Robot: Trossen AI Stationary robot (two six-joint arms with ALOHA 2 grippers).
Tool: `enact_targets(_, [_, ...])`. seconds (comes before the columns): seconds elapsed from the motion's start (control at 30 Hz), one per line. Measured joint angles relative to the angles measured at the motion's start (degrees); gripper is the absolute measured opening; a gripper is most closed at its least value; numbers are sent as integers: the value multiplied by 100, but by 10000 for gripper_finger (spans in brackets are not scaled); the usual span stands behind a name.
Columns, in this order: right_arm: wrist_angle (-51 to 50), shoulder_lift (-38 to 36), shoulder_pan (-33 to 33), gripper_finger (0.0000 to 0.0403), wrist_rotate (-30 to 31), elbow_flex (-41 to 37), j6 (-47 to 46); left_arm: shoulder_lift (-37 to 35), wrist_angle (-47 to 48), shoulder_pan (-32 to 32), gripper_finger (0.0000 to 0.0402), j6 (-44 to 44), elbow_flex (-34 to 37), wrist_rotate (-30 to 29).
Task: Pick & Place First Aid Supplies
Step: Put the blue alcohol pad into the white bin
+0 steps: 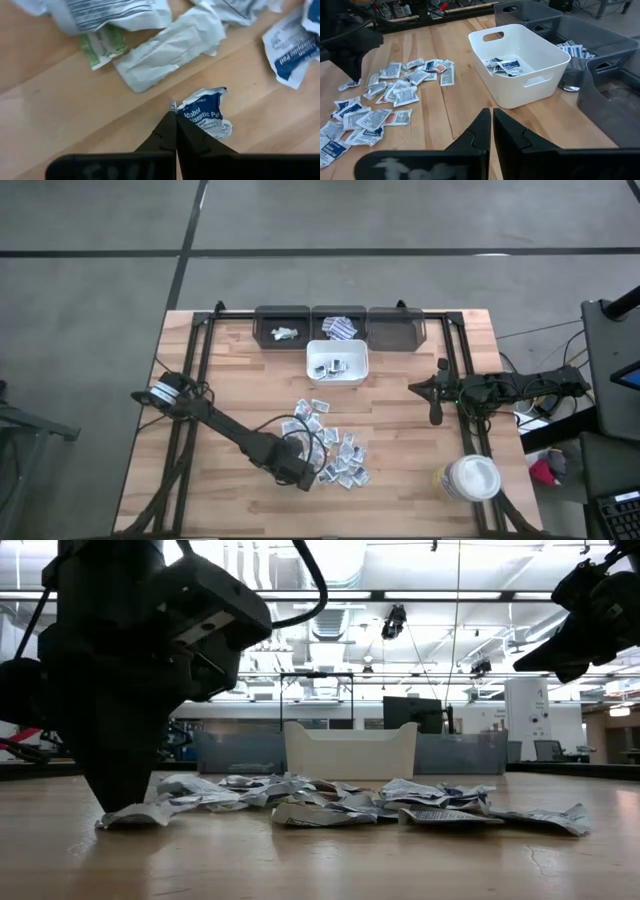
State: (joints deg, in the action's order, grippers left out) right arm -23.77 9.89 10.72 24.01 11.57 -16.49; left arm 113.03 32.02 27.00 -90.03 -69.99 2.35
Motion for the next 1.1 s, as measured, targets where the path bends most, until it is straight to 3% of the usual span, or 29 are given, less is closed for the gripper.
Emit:
enact_targets(0.5, [-2, 0, 2, 18, 0, 0, 15, 16, -263, 162, 0, 1691, -516, -528])
enact_targets(0.73, [-2, 0, 1, 18, 0, -1, 16, 38, -452, 160, 1, 2800, -894, -1230])
enact_targets(0.87, [-2, 0, 0, 18, 0, -2, 15, -115, -512, 163, 1, 3047, -990, -1801])
enact_targets(1.1, [-2, -2, 0, 18, 2, 0, 15, -385, -442, 163, 1, 3067, -942, -1982])
